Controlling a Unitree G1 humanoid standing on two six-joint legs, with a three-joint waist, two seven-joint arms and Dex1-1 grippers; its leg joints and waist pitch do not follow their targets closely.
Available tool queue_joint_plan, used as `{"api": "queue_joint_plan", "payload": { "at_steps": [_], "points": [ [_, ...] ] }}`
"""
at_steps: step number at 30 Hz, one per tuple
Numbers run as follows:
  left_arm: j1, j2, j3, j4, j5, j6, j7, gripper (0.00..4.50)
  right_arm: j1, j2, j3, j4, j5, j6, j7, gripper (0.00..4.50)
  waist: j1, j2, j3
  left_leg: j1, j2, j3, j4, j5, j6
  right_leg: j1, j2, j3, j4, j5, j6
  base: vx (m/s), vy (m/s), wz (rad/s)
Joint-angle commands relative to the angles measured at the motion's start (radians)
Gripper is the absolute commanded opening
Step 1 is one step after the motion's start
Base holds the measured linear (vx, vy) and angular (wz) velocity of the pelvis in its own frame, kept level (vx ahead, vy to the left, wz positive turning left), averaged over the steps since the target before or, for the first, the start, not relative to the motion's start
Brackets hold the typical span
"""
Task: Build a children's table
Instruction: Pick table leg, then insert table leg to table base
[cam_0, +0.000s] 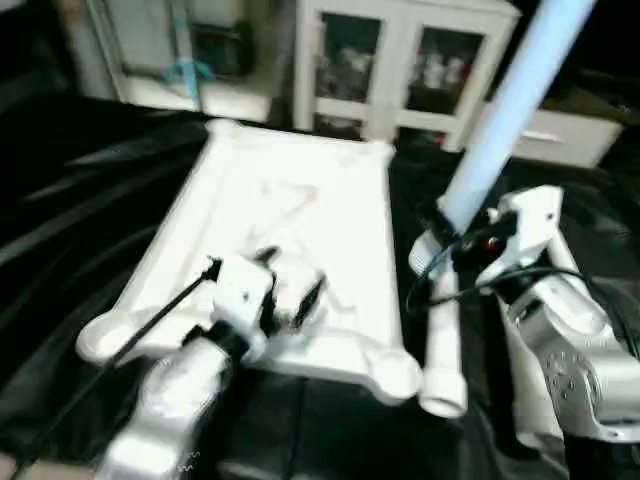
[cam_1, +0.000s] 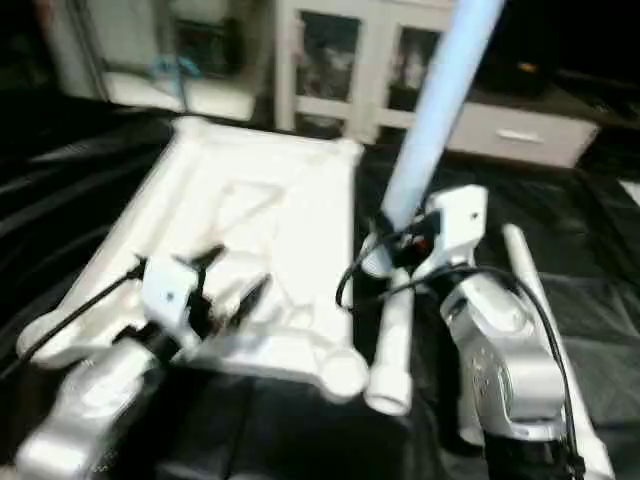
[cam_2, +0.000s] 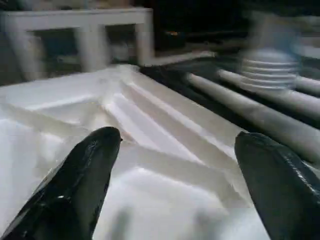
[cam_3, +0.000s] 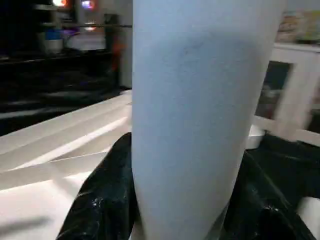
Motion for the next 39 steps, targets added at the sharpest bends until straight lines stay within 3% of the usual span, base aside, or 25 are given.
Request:
{"api": "queue_joint_plan", "payload": {
  "at_steps": [1,2,3,4,6,7,8,11,12,13,16,18,19,22,24,25,26,29,30,32,33,39],
  "points": [
    [-0.005,0.055,-0.001,0.004,-0.055,0.028,-0.134,4.46,0.018,-0.019,0.001,-0.024,0.039,-0.002,0.047,1.85,-0.006,0.034,-0.033,0.046,0.102,-0.034,-0.113,-0.362,-0.067,0.002,-0.088,0.049,-0.079,0.031,-0.166,-0.074,0.045,0.05],
    [-0.018,0.091,-0.009,0.011,-0.063,0.048,-0.18,4.49,0.02,-0.028,0.001,-0.024,0.05,0.013,0.062,1.85,-0.001,0.043,-0.034,0.044,0.097,-0.031,-0.114,-0.382,-0.082,0.004,-0.09,0.05,-0.081,0.003,-0.166,-0.084,0.048,0.0],
    [-0.036,0.113,-0.024,0.016,-0.075,0.071,-0.22,4.5,0.022,-0.043,-0.002,-0.027,0.066,0.027,0.089,1.85,-0.001,0.031,-0.029,0.047,0.095,-0.022,-0.117,-0.422,-0.093,-0.005,-0.093,0.057,-0.09,-0.074,-0.162,-0.084,0.048,0.0],
    [-0.057,0.136,-0.037,0.03,-0.082,0.08,-0.261,4.5,0.022,-0.053,-0.005,-0.037,0.091,0.049,0.113,1.85,0.004,0.043,-0.026,0.044,0.093,-0.018,-0.117,-0.426,-0.096,-0.007,-0.101,0.063,-0.094,-0.14,-0.163,-0.082,0.044,-0.01],
    [-0.109,0.167,-0.066,0.084,-0.087,0.074,-0.331,4.5,0.015,-0.069,-0.011,-0.039,0.131,0.092,0.15,1.85,0.005,0.037,-0.022,0.047,0.091,-0.012,-0.118,-0.447,-0.099,-0.014,-0.104,0.068,-0.105,-0.23,-0.152,-0.079,0.037,-0.02],
    [-0.149,0.176,-0.087,0.143,-0.058,0.043,-0.35,4.5,0.008,-0.082,-0.009,-0.031,0.139,0.107,0.17,1.85,0.005,0.037,-0.019,0.044,0.091,-0.011,-0.119,-0.46,-0.107,-0.019,-0.112,0.073,-0.114,-0.322,-0.141,-0.069,0.026,-0.05],
    [-0.167,0.178,-0.096,0.165,-0.054,0.041,-0.363,4.5,0.005,-0.088,-0.008,-0.026,0.139,0.111,0.176,1.85,0.005,0.037,-0.02,0.043,0.092,-0.01,-0.121,-0.461,-0.109,-0.019,-0.114,0.074,-0.116,-0.341,-0.135,-0.054,0.023,-0.11],
    [-0.219,0.174,-0.126,0.235,-0.056,0.037,-0.427,4.5,-0.001,-0.104,-0.006,-0.013,0.141,0.11,0.192,1.85,0.0,0.033,-0.031,0.03,0.092,-0.007,-0.124,-0.384,-0.1,-0.012,-0.111,0.067,-0.105,-0.273,-0.133,-0.023,0.019,-0.1],
    [-0.233,0.171,-0.136,0.26,-0.052,0.024,-0.446,4.5,-0.001,-0.107,-0.006,-0.008,0.143,0.107,0.195,1.85,-0.003,0.023,-0.036,0.024,0.094,-0.004,-0.124,-0.331,-0.085,-0.009,-0.108,0.064,-0.1,-0.211,-0.135,-0.014,0.034,-0.21],
    [-0.233,0.171,-0.136,0.26,-0.052,0.024,-0.446,4.5,-0.001,-0.107,-0.006,-0.008,0.143,0.107,0.195,1.85,-0.001,0.03,-0.042,0.025,0.095,0.0,-0.121,-0.275,-0.067,-0.012,-0.106,0.061,-0.093,-0.128,-0.144,0.006,0.026,-0.19],
    [-0.299,0.165,-0.184,0.359,-0.043,-0.001,-0.531,4.5,-0.001,-0.132,0.01,-0.003,0.135,0.104,0.218,1.85,-0.002,0.024,-0.037,0.034,0.092,0.011,-0.117,-0.308,-0.061,-0.026,-0.107,0.068,-0.1,-0.141,-0.161,0.0,0.0,0.0],
    [-0.319,0.169,-0.199,0.384,-0.051,-0.003,-0.57,4.31,0.0,-0.135,0.011,-0.012,0.141,0.114,0.222,1.85,0.004,0.019,-0.043,0.03,0.094,0.019,-0.111,-0.247,-0.033,-0.021,-0.114,0.073,-0.099,-0.103,-0.174,0.0,0.0,0.0],
    [-0.33,0.171,-0.205,0.396,-0.049,-0.006,-0.582,4.21,0.0,-0.139,0.014,-0.014,0.14,0.116,0.225,1.85,0.007,0.02,-0.048,0.029,0.096,0.023,-0.107,-0.192,-0.015,-0.02,-0.112,0.072,-0.092,-0.038,-0.182,0.0,0.0,0.0],
    [-0.358,0.179,-0.217,0.421,-0.037,-0.016,-0.605,4.1,0.003,-0.15,0.021,-0.021,0.133,0.115,0.234,1.85,0.008,0.025,-0.051,0.03,0.094,0.031,-0.101,-0.127,0.027,-0.022,-0.106,0.069,-0.081,0.09,-0.212,0.0,0.0,0.0],
    [-0.385,0.19,-0.232,0.447,-0.016,-0.025,-0.629,3.8,0.007,-0.161,0.026,-0.025,0.128,0.111,0.245,1.85,0.009,0.024,-0.051,0.033,0.094,0.033,-0.099,-0.134,0.039,-0.022,-0.105,0.069,-0.082,0.091,-0.222,0.0,0.0,0.0],
    [-0.403,0.199,-0.246,0.464,0.0,-0.033,-0.648,3.74,0.011,-0.167,0.028,-0.029,0.127,0.109,0.251,1.85,0.012,0.03,-0.051,0.035,0.096,0.034,-0.098,-0.145,0.039,-0.024,-0.105,0.07,-0.082,0.079,-0.227,0.0,0.0,0.0],
    [-0.413,0.206,-0.256,0.474,0.01,-0.038,-0.661,3.69,0.014,-0.17,0.03,-0.032,0.127,0.108,0.255,1.85,0.01,0.027,-0.048,0.034,0.096,0.034,-0.101,-0.154,0.039,-0.024,-0.105,0.07,-0.085,0.066,-0.227,0.0,0.0,0.0],
    [-0.428,0.215,-0.271,0.492,0.029,-0.053,-0.681,3.35,0.018,-0.176,0.03,-0.036,0.127,0.108,0.259,1.85,0.012,0.028,-0.046,0.035,0.099,0.033,-0.105,-0.187,0.021,-0.024,-0.106,0.07,-0.086,0.021,-0.23,0.0,0.0,0.0],
    [-0.435,0.215,-0.276,0.501,0.036,-0.058,-0.687,3.3,0.02,-0.178,0.03,-0.038,0.126,0.107,0.259,1.85,0.012,0.035,-0.046,0.037,0.1,0.032,-0.106,-0.206,0.008,-0.026,-0.107,0.07,-0.086,0.004,-0.233,0.0,0.0,0.0],
    [-0.457,0.207,-0.289,0.528,0.066,-0.077,-0.675,3.26,0.024,-0.18,0.03,-0.042,0.126,0.106,0.255,1.85,0.012,0.033,-0.046,0.04,0.1,0.034,-0.107,-0.232,-0.006,-0.028,-0.107,0.072,-0.09,-0.01,-0.235,0.0,0.0,0.0],
    [-0.462,0.204,-0.292,0.534,0.074,-0.083,-0.671,3.0,0.024,-0.18,0.031,-0.043,0.126,0.106,0.254,1.85,0.013,0.031,-0.045,0.04,0.101,0.034,-0.108,-0.241,-0.01,-0.028,-0.108,0.072,-0.091,-0.018,-0.235,0.0,0.0,0.0],
    [-0.487,0.186,-0.323,0.568,0.104,-0.086,-0.668,2.55,0.032,-0.178,0.036,-0.053,0.123,0.103,0.25,1.85,0.016,0.032,-0.045,0.038,0.102,0.032,-0.108,-0.234,-0.014,-0.026,-0.111,0.073,-0.09,-0.011,-0.234,0.0,0.0,0.0]
  ]
}}
